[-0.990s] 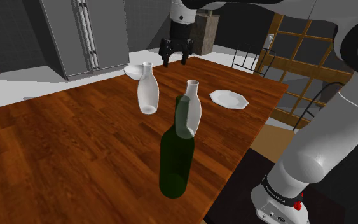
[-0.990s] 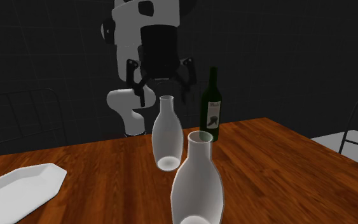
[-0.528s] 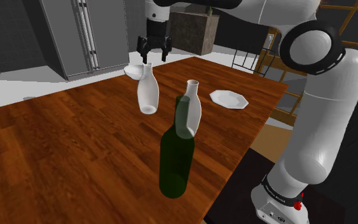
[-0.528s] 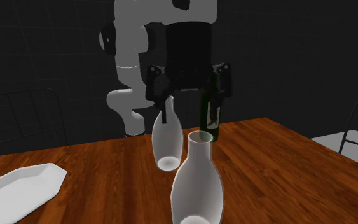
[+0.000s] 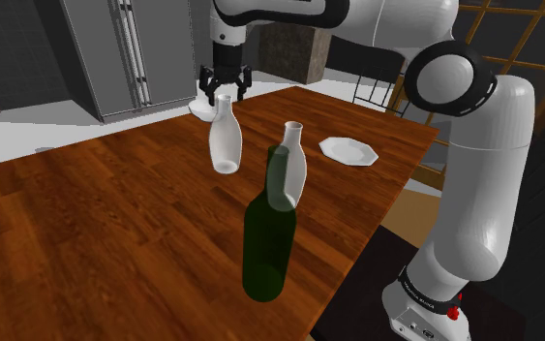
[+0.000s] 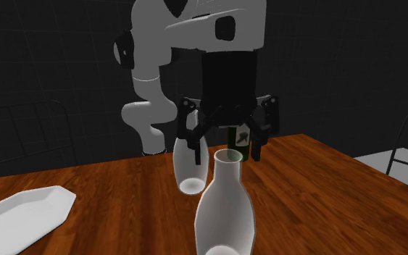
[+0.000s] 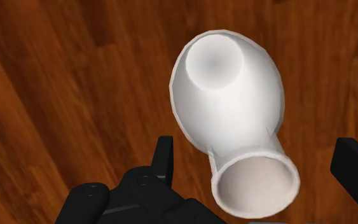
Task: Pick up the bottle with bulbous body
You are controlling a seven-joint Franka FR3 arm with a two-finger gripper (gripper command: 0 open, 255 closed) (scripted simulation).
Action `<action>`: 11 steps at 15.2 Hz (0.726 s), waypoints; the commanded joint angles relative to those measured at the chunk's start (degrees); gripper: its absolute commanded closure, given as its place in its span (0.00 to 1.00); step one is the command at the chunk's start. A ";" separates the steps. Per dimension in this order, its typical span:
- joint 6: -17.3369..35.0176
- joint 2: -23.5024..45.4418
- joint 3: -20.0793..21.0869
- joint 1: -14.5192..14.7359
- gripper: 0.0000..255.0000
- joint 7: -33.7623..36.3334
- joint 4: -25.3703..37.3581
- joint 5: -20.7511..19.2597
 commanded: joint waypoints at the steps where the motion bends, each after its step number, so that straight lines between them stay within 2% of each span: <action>1: 2.38 -0.45 -0.04 -0.26 0.00 -0.03 -2.81 0.13; 3: 2.39 -0.46 -0.04 -0.26 0.00 -0.03 -2.81 0.13; 4: 2.31 -0.39 -0.05 -0.26 1.00 -0.06 -2.67 0.12; 11: 2.37 -0.51 -0.05 -0.29 1.00 -0.06 -2.85 0.15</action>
